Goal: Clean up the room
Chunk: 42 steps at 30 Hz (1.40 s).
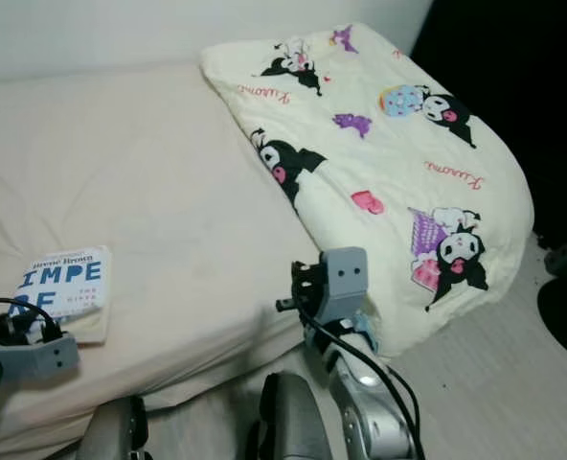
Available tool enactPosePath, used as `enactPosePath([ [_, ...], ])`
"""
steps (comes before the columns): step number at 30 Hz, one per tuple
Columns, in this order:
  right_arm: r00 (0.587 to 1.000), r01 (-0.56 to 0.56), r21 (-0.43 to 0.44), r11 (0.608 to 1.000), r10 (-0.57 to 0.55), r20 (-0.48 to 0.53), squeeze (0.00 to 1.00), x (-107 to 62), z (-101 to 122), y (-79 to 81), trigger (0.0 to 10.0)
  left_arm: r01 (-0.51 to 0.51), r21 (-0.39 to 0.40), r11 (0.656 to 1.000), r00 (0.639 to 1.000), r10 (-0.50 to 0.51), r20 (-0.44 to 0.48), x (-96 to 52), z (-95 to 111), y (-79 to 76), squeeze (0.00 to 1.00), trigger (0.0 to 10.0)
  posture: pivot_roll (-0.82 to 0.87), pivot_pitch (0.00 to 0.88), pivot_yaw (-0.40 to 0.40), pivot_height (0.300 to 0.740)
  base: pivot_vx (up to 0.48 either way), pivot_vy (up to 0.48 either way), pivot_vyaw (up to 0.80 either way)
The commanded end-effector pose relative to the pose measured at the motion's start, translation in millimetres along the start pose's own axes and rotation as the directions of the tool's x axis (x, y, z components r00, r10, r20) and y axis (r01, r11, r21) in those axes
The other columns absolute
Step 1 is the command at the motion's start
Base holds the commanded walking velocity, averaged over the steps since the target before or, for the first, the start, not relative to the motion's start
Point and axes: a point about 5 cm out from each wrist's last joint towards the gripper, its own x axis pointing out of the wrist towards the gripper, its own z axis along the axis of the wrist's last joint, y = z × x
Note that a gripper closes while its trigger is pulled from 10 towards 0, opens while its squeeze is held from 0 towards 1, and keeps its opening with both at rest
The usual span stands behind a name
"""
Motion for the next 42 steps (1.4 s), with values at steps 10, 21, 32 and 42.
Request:
enactPosePath([
  [10, 0.999, 0.022, 0.002, 1.000, -0.022, -0.026, 0.00, -1.2, -7.4, -3.8, 10.0, 0.239, -0.185, 0.953, 0.969, -0.222, 0.107, -16.7, 8.0, -36.1, 1.00, 10.0, -0.06, 0.179, -0.040, 0.602, 0.000, 0.000, 0.00],
  [21, 0.999, 0.029, 0.004, 1.000, -0.029, -0.030, 0.00, -1.7, -9.8, -6.7, 10.0, 0.522, -0.296, 0.800, 0.838, -0.415, 0.355, -54.7, 19.7, -37.3, 0.00, 10.0, -0.02, 0.173, -0.041, 0.602, 0.000, 0.000, 0.00],
  [32, 1.000, 0.007, 0.024, 1.000, -0.007, 0.021, 0.00, 8.6, -4.9, 0.8, 10.0, -0.029, -0.737, 0.676, 0.884, 0.362, 0.297, -22.0, 83.9, 75.1, 0.00, 10.0, -0.01, 0.126, -0.032, 0.602, 0.000, 0.000, 0.00],
  [42, 0.993, 0.071, 0.049, 0.996, -0.075, 0.092, 0.00, 6.2, -5.1, 0.5, 10.0, 0.116, -0.993, 0.010, 0.826, 0.555, 0.102, -29.3, 154.7, 111.6, 0.00, 10.0, -0.02, 0.056, -0.013, 0.616, 0.000, 0.000, 0.00],
])
